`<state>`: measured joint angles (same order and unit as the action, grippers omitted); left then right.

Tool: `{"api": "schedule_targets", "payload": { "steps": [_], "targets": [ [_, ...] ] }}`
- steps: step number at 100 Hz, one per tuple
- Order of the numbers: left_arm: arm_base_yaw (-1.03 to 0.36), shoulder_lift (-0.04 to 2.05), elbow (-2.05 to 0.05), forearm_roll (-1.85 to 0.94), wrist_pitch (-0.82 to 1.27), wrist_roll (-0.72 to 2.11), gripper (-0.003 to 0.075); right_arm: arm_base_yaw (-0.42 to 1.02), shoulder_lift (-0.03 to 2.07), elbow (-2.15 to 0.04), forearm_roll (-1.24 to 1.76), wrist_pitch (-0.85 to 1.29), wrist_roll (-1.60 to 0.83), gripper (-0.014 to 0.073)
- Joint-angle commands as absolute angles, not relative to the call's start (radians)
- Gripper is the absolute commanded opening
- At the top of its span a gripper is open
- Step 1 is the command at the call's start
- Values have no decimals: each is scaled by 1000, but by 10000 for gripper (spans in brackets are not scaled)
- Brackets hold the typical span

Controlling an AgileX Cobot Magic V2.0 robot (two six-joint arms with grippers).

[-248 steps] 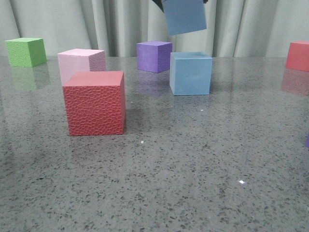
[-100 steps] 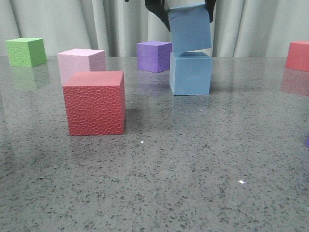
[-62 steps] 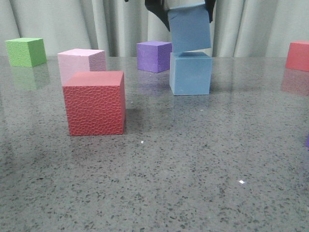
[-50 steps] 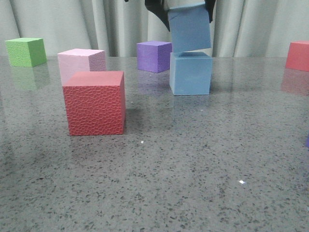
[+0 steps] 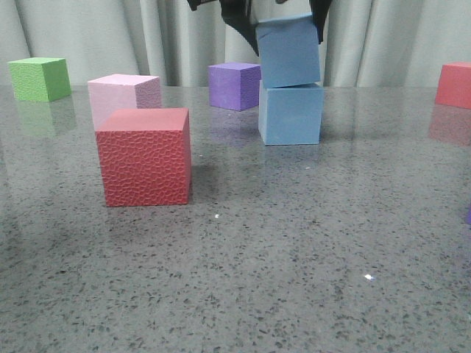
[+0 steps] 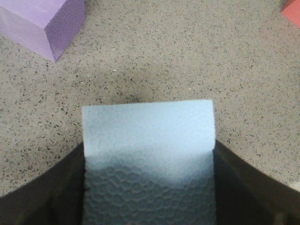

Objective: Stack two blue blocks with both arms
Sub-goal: 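Lower the held cube onto the placed cube and align it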

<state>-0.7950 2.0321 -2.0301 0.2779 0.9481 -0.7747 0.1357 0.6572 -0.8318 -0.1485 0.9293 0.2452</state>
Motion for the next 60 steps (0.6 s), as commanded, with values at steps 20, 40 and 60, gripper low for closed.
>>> {"api": "schedule_targets", "payload": {
  "steps": [20,40,60],
  "targets": [
    [-803,1976,-2062,301,907,-782,294,131,657,-855,-161,864,237,557],
    [-803,1976,-2062,301,907,-782,297,131,657,-855,-161,864,237,557],
    [-803,1976,-2062,301,897,-782,345,131,657,-855,-161,864,237,557]
  ]
}}
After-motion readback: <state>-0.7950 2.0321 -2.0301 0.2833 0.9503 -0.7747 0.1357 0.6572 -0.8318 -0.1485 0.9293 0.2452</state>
